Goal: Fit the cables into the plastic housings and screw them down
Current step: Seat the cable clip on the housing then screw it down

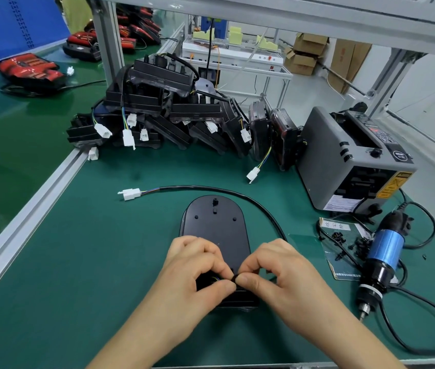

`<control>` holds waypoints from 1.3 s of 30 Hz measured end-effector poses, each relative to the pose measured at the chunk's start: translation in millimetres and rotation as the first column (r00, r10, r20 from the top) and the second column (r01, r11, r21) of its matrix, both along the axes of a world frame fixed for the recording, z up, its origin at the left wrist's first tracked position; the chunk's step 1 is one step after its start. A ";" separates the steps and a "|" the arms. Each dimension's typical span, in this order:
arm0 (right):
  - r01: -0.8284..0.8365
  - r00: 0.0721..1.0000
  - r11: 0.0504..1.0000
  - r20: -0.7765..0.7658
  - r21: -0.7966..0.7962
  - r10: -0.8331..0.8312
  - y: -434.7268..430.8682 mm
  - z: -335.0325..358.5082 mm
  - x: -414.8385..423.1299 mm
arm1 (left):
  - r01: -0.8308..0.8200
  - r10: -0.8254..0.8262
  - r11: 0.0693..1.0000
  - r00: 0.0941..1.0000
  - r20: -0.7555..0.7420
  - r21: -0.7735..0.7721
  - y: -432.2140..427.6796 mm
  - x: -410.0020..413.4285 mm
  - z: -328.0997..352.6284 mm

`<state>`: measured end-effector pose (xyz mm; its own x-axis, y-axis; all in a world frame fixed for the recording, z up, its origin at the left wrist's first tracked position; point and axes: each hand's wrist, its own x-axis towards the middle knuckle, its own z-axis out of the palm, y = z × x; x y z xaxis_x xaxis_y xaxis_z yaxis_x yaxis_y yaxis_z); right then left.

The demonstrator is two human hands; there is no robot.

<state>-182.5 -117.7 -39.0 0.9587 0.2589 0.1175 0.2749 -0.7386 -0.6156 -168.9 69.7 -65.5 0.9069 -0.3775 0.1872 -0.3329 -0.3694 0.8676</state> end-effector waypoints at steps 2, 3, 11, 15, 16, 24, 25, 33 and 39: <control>-0.019 0.999 1.000 0.037 -0.013 0.020 0.2 0.3 -0.2 | 0.008 -0.008 1.000 1.000 0.010 0.011 3.6 0.6 -0.5; -0.024 0.999 1.000 0.035 -0.015 0.024 0.1 1.0 0.6 | 0.007 -0.008 1.000 0.999 0.034 0.025 5.3 1.0 -1.4; -0.032 0.997 0.999 -0.065 -0.018 0.031 -0.8 5.6 11.3 | -0.031 0.023 0.998 0.989 0.144 0.049 5.7 0.6 -8.9; -0.064 0.974 0.998 -0.220 -0.010 0.060 -0.5 13.6 23.8 | -0.056 0.056 0.998 0.992 0.113 -0.002 7.3 0.2 -11.7; -0.072 0.962 0.997 -0.263 -0.006 0.068 -0.5 15.4 27.0 | -0.059 0.060 0.998 0.992 0.114 -0.011 7.4 -0.2 -12.4; -0.150 0.831 0.989 -0.540 0.011 0.132 4.3 33.7 53.1 | -0.070 0.072 0.997 0.992 0.106 -0.032 6.6 -2.1 -14.0; -0.182 0.821 0.983 -0.553 -0.019 0.141 5.6 36.8 56.3 | -0.069 0.072 0.997 0.992 0.102 -0.031 6.5 -2.1 -14.0; -0.434 0.787 0.807 -0.605 -0.399 0.124 28.6 59.0 78.9 | -0.070 0.072 0.997 0.994 0.082 -0.027 6.9 -2.2 -16.3; -0.523 0.760 0.688 -0.641 -0.503 0.109 40.1 65.3 86.0 | -0.069 0.071 0.997 0.992 0.102 -0.019 6.9 -2.1 -13.3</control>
